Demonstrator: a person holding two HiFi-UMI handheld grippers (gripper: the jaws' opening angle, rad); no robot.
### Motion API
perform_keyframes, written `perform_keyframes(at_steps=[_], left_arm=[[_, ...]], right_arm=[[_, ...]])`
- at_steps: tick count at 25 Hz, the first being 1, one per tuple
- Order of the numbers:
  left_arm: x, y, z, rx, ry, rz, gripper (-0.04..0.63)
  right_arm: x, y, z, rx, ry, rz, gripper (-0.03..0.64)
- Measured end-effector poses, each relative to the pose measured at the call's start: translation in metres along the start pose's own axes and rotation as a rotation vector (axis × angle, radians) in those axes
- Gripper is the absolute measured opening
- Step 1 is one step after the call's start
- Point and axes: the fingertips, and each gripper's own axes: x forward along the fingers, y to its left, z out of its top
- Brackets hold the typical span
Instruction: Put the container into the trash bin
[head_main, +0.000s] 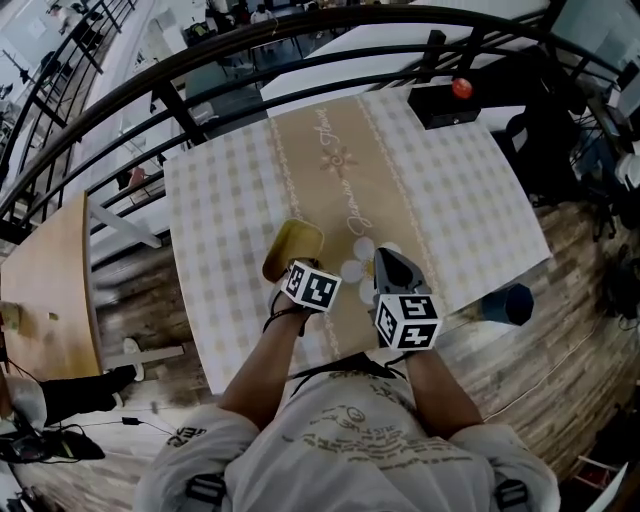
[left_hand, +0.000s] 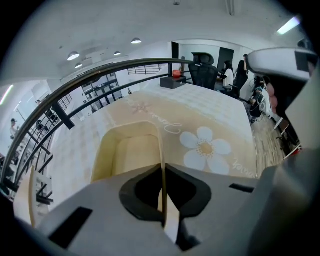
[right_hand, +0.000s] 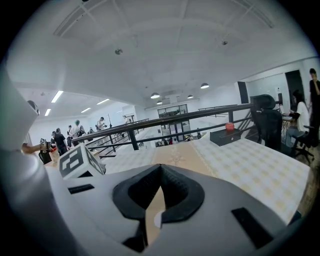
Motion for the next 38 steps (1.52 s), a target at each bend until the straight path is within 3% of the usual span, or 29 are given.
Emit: perform_keyframes(at_steps=[5, 14, 23, 29, 38], left_arm=[[-0.038, 0.002, 0.02, -0.045, -0.071, -0.036, 0.008], [-0.112, 0.01, 0.047, -0.025, -0.165, -0.021, 0.008], [-0.13, 0.003, 0.047, -0.007, -0.2, -0.022, 0.008], [-0.125, -0.029, 0.051, 0.082, -0.208, -0.092, 0.008], [-0.111, -0.127, 0.077, 0.313, -0.218, -0.271, 0.008]], right_arm=[[0.006, 0.014, 0.008, -0.009, -0.011, 0.029, 0.003], [0.017, 0.036, 0.024, -0.034, -0.036, 0.084, 0.003], [0.007, 0.044, 0.033, -0.045, -0.065, 0.083, 0.003], [-0.019, 0.025, 0.025, -0.022, -0.086, -0.005, 0.003], [-0.097, -0.054, -0.001, 0.078, -0.118, -0.28, 0.003]])
